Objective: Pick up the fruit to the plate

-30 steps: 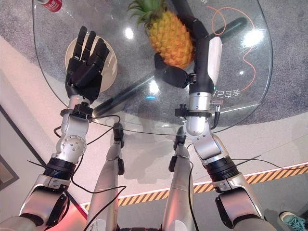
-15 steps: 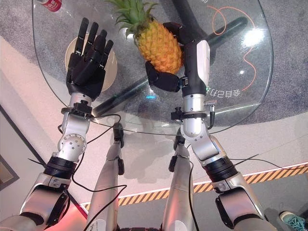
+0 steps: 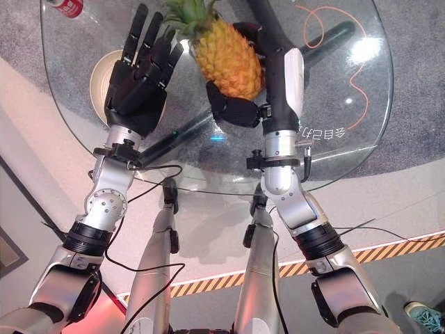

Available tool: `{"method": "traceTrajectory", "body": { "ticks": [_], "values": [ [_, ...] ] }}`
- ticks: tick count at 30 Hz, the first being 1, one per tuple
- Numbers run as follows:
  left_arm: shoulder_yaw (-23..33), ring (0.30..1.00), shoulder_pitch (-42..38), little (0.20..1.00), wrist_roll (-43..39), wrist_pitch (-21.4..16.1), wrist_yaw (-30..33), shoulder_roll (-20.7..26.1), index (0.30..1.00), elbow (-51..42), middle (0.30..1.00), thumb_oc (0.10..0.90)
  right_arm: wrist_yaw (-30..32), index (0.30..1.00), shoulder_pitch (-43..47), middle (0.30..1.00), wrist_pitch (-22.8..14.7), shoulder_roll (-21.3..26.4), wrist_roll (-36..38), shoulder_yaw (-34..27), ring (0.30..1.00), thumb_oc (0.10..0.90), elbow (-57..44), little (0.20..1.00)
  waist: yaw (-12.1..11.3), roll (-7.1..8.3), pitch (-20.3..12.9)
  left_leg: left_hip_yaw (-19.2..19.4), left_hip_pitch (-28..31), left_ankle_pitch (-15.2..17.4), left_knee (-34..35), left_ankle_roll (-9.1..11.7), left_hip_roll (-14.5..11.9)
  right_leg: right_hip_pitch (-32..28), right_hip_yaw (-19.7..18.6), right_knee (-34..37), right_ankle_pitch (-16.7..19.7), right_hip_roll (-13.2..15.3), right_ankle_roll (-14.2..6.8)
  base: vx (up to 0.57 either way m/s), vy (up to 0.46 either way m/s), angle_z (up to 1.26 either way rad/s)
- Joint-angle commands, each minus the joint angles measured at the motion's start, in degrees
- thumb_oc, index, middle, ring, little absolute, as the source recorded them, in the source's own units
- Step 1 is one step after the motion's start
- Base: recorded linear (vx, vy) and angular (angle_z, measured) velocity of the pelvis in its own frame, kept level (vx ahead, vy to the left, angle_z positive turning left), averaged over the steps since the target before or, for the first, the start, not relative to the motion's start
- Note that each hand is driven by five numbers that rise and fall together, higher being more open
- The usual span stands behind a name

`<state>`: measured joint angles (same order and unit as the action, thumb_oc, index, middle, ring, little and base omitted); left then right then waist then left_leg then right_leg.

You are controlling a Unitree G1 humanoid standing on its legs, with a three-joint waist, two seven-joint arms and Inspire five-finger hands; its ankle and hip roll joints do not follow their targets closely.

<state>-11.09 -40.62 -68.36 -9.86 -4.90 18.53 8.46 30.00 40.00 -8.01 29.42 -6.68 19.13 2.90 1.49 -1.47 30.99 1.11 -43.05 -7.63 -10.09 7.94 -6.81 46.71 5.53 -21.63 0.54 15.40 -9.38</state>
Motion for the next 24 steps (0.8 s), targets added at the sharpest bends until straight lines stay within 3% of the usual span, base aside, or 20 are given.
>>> {"method": "traceTrajectory", "body": {
  "ticks": [1, 24],
  "values": [
    [-0.5, 0.900, -6.4, 0.900, 2.1, -1.2, -2.7, 1.0, 0.900, -7.2, 0.900, 0.800, 0.9, 0.300, 8.5, 0.300, -6.5, 0.5, -0.5, -1.3, 0.300, 0.100, -12.0, 0.200, -0.3, 1.29, -1.2, 1.4, 1.5, 4.9, -3.9, -2.2, 1.9, -4.7, 2.5, 8.0, 4.3, -1.7, 0.5, 0.00, 0.000, 0.00],
    [-1.1, 0.900, -7.2, 0.900, -1.5, -2.0, -4.4, -0.8, 0.900, -7.4, 0.900, 0.800, -2.7, 0.300, 9.6, 0.300, -3.8, -0.5, -0.4, 1.7, 0.300, 0.100, -11.1, 0.200, -0.3, 1.21, -1.2, 1.6, 1.1, 4.6, -3.6, -2.1, 2.1, -4.4, 2.6, 8.3, 4.6, -1.7, 0.5, 0.00, 0.000, 0.00]
  ]
}}
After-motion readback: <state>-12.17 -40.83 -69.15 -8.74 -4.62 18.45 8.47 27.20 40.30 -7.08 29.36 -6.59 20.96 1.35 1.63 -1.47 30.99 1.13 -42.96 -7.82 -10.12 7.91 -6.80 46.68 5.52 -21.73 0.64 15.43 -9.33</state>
